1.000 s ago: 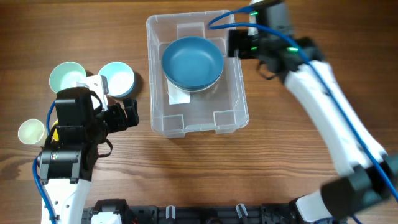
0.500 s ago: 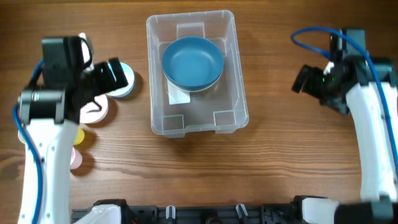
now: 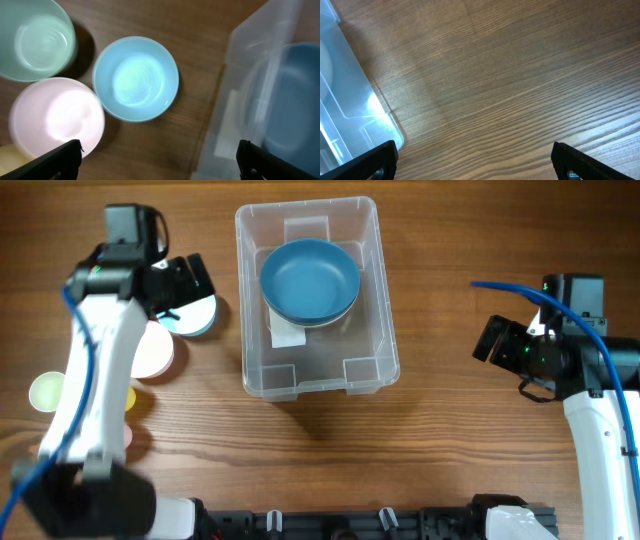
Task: Pack container
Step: 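Grasp the light-blue bowl with the left gripper and lift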
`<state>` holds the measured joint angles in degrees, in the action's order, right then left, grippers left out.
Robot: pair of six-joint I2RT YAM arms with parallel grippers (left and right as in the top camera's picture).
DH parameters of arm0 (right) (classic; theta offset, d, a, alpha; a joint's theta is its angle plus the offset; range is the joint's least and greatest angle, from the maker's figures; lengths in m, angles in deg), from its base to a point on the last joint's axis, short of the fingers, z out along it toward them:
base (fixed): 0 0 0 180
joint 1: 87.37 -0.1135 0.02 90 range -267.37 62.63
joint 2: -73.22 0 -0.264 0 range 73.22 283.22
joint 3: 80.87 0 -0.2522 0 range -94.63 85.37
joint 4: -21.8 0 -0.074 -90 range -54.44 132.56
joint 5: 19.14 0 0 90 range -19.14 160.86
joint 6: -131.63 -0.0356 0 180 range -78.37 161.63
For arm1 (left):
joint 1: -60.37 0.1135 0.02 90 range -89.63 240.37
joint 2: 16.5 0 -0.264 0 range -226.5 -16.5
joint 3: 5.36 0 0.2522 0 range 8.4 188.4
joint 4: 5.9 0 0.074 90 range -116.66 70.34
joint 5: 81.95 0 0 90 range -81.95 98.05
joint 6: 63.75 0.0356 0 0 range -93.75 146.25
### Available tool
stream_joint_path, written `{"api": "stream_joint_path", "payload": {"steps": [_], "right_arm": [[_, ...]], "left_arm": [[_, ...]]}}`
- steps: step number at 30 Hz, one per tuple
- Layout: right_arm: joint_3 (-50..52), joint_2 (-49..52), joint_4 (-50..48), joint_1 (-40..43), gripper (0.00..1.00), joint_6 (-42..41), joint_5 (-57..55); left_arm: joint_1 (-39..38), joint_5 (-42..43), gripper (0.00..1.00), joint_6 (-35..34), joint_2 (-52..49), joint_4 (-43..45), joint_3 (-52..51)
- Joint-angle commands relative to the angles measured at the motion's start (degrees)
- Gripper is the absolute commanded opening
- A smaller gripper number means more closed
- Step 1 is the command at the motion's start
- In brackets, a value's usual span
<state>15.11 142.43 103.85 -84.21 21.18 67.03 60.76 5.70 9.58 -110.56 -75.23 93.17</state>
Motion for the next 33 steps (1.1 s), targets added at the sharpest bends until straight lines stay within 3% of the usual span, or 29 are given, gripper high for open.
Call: {"api": "stream_joint_path", "payload": {"steps": [1, 9, 11, 14, 29, 33], "right_arm": [[0.3, 0.0, -0.2, -0.2, 1.0, 0.8, 0.5], [0.3, 0.0, -0.6, -0.2, 1.0, 1.0, 0.5], [0.3, 0.0, -0.6, -0.2, 1.0, 0.9, 0.5], [0.3, 0.0, -0.6, -0.2, 1.0, 0.9, 0.5], [0.3, 0.0, -0.7, -0.2, 1.0, 1.0, 0.4], [0.3, 0.0, -0.8, -0.2, 1.0, 1.0, 0.3]], "left_arm": [[-0.1, -0.7, 1.0, -0.1, -9.5, 4.1, 0.5], [-0.1, 1.4, 0.94, -0.2, -24.9, 13.2, 0.5], [-0.1, 1.4, 0.69, -0.2, -24.9, 14.3, 0.5], [-0.1, 1.4, 0.46, -0.3, -24.9, 14.9, 0.5], [-0.2, 1.4, 0.04, -0.3, -24.9, 21.8, 0.5], [-0.4, 1.4, 0.04, -0.3, -24.8, 21.7, 1.7]]}}
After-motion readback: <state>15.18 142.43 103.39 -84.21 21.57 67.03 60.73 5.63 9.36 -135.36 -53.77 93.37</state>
